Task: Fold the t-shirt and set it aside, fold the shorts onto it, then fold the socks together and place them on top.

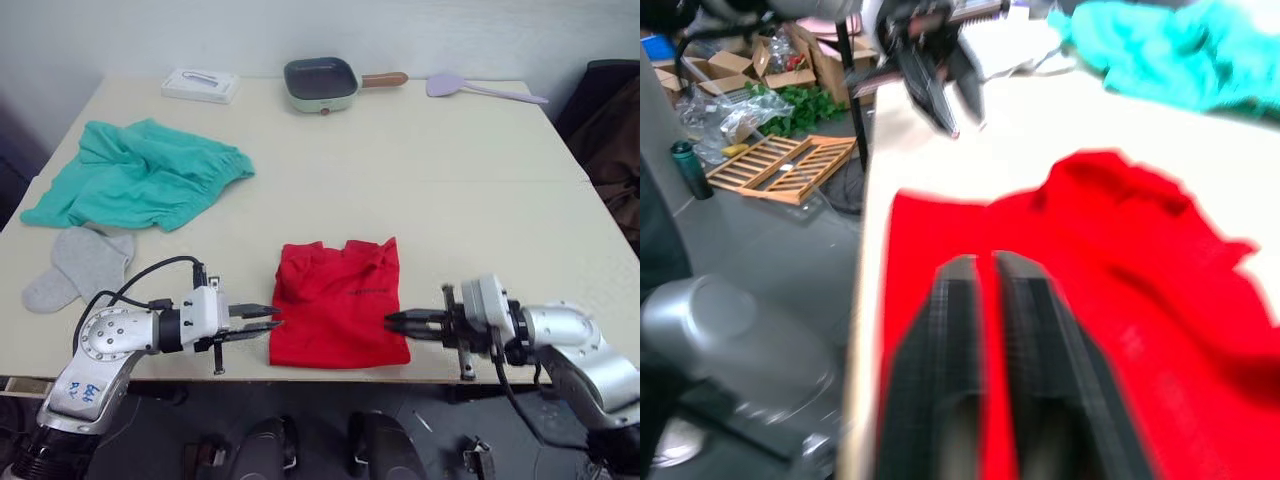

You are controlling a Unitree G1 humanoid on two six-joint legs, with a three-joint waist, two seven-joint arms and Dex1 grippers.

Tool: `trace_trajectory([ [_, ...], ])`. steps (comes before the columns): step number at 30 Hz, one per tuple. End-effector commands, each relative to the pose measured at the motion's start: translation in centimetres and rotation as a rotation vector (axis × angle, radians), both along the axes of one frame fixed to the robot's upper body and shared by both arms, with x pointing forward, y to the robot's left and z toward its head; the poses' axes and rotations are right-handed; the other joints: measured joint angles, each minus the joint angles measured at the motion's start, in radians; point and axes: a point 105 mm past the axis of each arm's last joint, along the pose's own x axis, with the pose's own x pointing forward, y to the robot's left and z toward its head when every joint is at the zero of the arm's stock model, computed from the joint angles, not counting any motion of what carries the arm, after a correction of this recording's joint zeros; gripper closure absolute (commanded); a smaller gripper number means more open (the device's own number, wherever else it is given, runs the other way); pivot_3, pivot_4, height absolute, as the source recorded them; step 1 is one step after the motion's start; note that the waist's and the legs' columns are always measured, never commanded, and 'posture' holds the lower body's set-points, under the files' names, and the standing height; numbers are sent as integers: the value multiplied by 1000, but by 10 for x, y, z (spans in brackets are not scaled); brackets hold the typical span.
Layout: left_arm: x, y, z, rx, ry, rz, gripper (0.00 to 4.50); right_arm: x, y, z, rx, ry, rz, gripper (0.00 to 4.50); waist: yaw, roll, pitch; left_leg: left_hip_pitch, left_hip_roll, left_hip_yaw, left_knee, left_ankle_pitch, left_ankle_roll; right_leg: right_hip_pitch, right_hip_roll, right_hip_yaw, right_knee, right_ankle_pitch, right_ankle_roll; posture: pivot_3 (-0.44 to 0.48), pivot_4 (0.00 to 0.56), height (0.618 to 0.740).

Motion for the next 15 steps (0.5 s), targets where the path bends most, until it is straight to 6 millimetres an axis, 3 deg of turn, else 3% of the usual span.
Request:
trace_trajectory([
  [1, 12, -7, -15, 37, -19, -1, 4472, 17, 7, -21, -98, -80, 23, 4500, 4, -1, -1, 0, 0, 0, 0, 0, 0, 0, 0, 0, 0, 0, 0, 0, 150, 740],
  [8, 32, -30, -51, 86, -42, -64, 4472, 70, 24, -43, -139, -139, 11, 4500, -3, -1, -1, -3, -2, 4, 4, 2, 8, -2, 0, 0, 1, 0, 0, 0, 150, 740],
  [15, 68, -41, -33, 27, -113, -5, 4472, 115, 25, -43, -125, -145, -90, 4500, -5, -1, -1, -3, -1, 4, 7, 3, 8, -2, 0, 1, 5, 0, 0, 0, 150, 740],
])
